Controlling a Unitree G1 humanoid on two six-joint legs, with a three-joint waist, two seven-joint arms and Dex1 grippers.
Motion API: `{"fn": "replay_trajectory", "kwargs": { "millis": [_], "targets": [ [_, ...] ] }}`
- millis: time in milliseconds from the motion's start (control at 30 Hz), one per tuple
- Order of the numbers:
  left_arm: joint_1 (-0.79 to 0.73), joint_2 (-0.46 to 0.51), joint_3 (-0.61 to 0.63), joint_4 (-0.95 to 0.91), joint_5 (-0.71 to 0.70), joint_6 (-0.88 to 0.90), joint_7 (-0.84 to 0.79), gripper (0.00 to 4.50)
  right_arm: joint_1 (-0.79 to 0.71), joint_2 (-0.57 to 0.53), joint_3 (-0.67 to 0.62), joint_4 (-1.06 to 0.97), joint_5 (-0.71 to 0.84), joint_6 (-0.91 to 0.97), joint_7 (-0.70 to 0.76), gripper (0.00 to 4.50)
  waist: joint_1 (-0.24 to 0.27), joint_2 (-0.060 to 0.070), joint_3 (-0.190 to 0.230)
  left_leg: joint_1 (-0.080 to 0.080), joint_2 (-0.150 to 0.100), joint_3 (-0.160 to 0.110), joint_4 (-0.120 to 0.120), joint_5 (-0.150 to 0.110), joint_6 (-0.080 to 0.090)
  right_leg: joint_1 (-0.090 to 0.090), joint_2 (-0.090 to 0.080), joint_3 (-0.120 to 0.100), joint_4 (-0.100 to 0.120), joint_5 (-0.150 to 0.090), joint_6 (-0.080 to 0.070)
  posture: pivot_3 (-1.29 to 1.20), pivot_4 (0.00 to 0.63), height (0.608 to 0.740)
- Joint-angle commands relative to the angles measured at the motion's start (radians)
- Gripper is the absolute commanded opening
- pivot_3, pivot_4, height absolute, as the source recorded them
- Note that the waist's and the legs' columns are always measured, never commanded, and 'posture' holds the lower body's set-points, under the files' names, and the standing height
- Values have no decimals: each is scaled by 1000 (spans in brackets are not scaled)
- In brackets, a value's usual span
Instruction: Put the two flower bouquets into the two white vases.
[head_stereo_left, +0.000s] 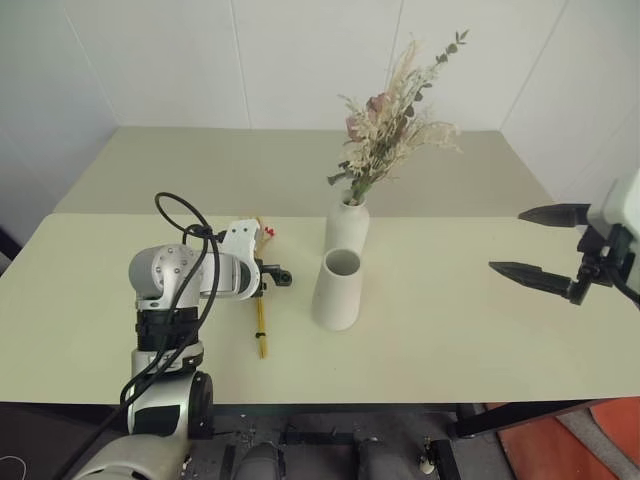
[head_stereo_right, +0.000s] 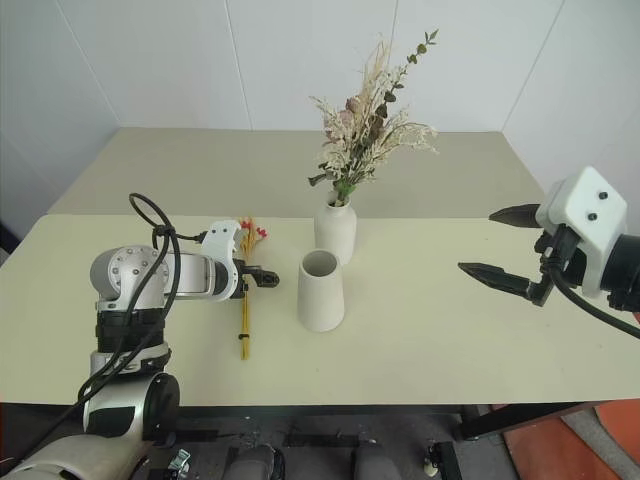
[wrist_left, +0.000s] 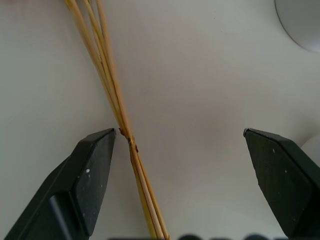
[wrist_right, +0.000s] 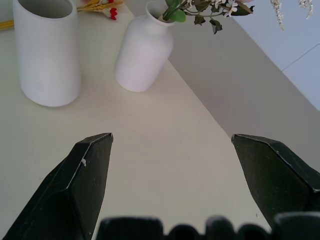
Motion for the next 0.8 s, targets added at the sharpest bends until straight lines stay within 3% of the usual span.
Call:
{"fn": "replay_trajectory", "kwargs": {
  "millis": [33, 133, 233, 633, 800],
  "targets": [
    [-14, 13, -6, 57, -30, 6, 31, 4472, 20, 0, -72, -33, -6, 7, 1, 4500, 1, 0, -1, 0, 0, 0, 0, 0, 0, 0, 0, 0, 0, 0, 0, 0, 150, 740],
    [-33, 19, 0, 119, -62, 6, 63, 4472, 32, 0, -84, -39, -1, 13, -3, 4500, 1, 0, -2, 1, 0, 0, 0, 0, 0, 1, 0, 0, 0, 0, 0, 0, 150, 740],
    [-54, 40, -4, 182, -120, 6, 87, 3915, 33, 4, -86, -39, -1, 16, -9, 4500, -2, 1, -3, 4, 0, 0, 0, 0, 0, 4, 0, 0, 0, 0, 0, 0, 150, 740],
    [-132, 82, 16, 413, -175, 6, 186, 82, 35, 28, -80, -31, -5, 15, -26, 4500, 1, 1, -4, 5, 0, 0, 0, 0, 0, 6, 0, 0, -1, 0, 0, 0, 150, 740],
    [-167, 33, 149, 378, -58, 6, 259, 34, 32, 26, -82, -28, -5, 17, -28, 4500, 3, 1, -4, 5, 0, 0, 0, 0, 0, 7, 0, -1, -1, 0, 0, 0, 150, 740]
  ]
}}
